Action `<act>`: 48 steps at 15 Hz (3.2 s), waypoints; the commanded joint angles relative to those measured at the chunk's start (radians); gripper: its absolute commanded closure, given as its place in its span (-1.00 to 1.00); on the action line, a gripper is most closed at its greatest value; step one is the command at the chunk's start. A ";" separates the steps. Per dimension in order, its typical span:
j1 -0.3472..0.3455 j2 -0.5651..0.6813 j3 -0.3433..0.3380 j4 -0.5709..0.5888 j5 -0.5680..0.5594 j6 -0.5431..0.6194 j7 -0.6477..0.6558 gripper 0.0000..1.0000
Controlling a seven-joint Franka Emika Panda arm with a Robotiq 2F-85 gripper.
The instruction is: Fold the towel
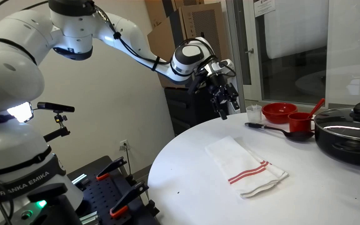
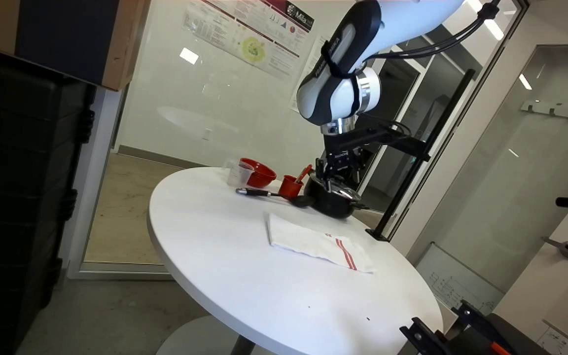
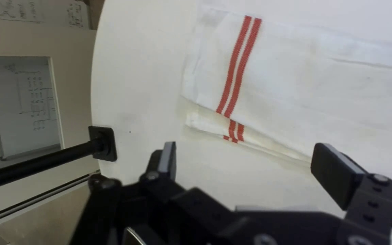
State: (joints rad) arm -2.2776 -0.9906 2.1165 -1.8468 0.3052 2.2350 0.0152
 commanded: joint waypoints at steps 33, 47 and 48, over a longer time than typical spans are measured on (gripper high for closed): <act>-0.231 -0.400 0.168 0.647 0.346 -0.328 0.218 -0.98; -0.251 -0.449 0.162 0.754 0.347 -0.363 0.241 -0.35; -0.246 -0.451 0.161 0.760 0.346 -0.364 0.242 -0.12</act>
State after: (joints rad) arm -2.5344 -1.4126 2.3007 -1.1402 0.6306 1.9031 0.2407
